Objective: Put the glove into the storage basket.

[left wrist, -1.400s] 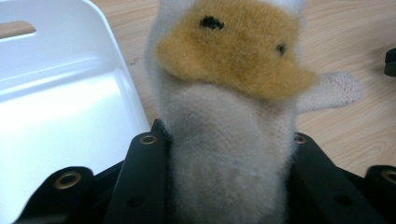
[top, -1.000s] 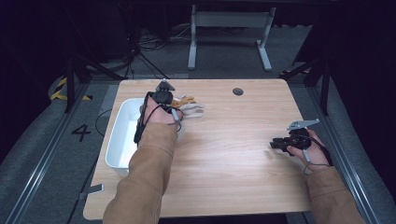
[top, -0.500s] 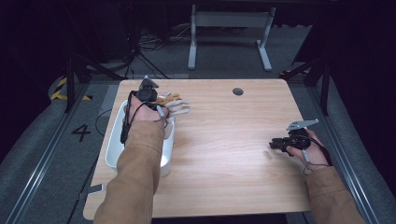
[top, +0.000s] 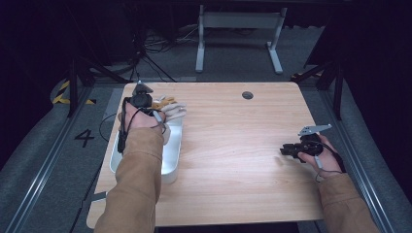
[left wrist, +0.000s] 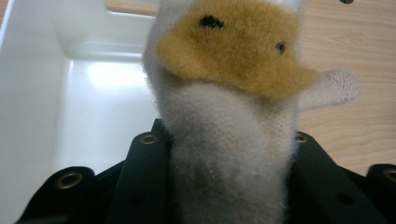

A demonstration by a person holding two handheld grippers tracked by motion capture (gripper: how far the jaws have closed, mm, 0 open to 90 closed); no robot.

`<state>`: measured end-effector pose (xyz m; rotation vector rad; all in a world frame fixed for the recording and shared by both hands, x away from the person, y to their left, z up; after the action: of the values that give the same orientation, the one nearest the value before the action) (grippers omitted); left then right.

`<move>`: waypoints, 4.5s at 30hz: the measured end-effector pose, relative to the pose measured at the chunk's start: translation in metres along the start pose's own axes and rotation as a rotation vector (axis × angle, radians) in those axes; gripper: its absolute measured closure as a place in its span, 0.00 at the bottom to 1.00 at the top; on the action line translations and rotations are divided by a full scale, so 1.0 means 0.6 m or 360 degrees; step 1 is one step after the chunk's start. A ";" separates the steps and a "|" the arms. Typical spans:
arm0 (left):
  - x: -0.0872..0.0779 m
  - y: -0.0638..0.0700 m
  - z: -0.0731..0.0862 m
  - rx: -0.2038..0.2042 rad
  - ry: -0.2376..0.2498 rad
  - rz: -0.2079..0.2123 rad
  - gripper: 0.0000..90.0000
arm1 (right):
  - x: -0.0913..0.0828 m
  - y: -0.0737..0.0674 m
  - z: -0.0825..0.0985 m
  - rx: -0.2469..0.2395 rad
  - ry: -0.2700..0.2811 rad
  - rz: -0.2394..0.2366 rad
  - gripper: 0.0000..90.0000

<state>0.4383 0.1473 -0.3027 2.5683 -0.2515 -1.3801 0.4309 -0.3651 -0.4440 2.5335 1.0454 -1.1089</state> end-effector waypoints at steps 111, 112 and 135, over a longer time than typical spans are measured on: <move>0.157 -0.073 0.073 0.0000 -0.0204 -0.0260 0.23 | 0.007 0.000 0.004 0.0025 -0.0001 0.0020 0.68; 0.153 -0.074 0.071 0.0005 -0.0194 -0.0268 0.24 | 0.007 0.000 0.004 0.0021 0.0001 0.0021 0.67; 0.080 0.000 0.035 0.0314 0.0144 0.0033 0.31 | 0.000 -0.004 0.009 -0.0004 0.0028 0.0026 0.67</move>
<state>0.4472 0.1333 -0.3525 2.7701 -0.4177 -1.2861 0.4263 -0.3657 -0.4474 2.5499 1.0276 -1.0821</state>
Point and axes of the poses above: each handheld gripper's, and its own axes: x roughly forward along the jaws, z roughly out of its underside, y roughly to its right, the point moved 1 cm from there along x, roughly forward along the jaws, and after that the axes turned 3 degrees about y, right-handed, at the moved point
